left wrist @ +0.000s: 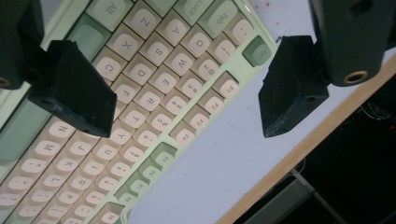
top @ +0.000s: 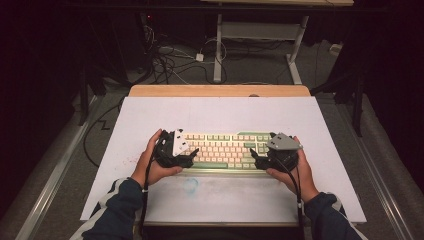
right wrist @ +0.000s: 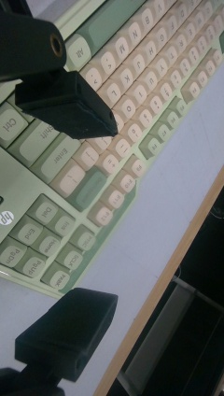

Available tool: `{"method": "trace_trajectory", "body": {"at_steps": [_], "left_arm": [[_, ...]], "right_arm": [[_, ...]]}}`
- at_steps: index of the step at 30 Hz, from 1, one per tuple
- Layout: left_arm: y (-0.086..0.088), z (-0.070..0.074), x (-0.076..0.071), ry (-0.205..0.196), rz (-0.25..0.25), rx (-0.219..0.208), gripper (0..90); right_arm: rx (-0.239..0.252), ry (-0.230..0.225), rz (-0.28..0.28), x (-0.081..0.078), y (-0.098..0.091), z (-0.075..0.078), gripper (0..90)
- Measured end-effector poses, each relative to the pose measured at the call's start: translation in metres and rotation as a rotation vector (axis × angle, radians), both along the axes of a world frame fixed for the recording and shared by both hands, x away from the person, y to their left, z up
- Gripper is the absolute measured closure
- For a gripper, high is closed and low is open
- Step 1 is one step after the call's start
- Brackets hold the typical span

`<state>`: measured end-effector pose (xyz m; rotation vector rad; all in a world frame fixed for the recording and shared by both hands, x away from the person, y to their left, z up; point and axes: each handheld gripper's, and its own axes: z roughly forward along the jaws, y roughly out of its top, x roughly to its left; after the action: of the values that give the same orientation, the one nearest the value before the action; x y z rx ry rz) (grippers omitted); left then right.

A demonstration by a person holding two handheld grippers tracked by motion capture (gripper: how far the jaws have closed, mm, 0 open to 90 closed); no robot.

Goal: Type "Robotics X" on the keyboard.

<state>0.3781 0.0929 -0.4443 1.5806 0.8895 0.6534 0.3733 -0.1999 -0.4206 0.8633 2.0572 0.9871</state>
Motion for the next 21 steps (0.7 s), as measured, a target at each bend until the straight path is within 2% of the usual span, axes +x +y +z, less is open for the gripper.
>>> {"method": "trace_trajectory", "body": {"at_steps": [4, 8, 9, 14, 21], "left_arm": [[0.000, 0.001, -0.003, -0.011, -0.012, 0.006, 18.1], [0.001, 0.003, -0.005, -0.021, -0.018, 0.012, 18.8], [0.001, 0.003, -0.006, -0.021, -0.024, -0.001, 18.8], [0.001, 0.005, -0.011, -0.030, -0.046, -0.007, 18.8], [0.001, 0.006, -0.015, -0.036, -0.027, -0.015, 18.2]], "right_arm": [[0.001, -0.011, 0.001, -0.004, -0.001, 0.002, 17.5], [-0.022, -0.045, -0.004, -0.008, -0.002, 0.004, 19.2], [-0.030, -0.056, 0.001, -0.009, -0.002, 0.004, 19.6], [-0.020, -0.082, 0.022, -0.016, -0.003, 0.007, 19.6], [-0.010, -0.094, 0.028, -0.022, -0.005, 0.009, 19.6]]}}
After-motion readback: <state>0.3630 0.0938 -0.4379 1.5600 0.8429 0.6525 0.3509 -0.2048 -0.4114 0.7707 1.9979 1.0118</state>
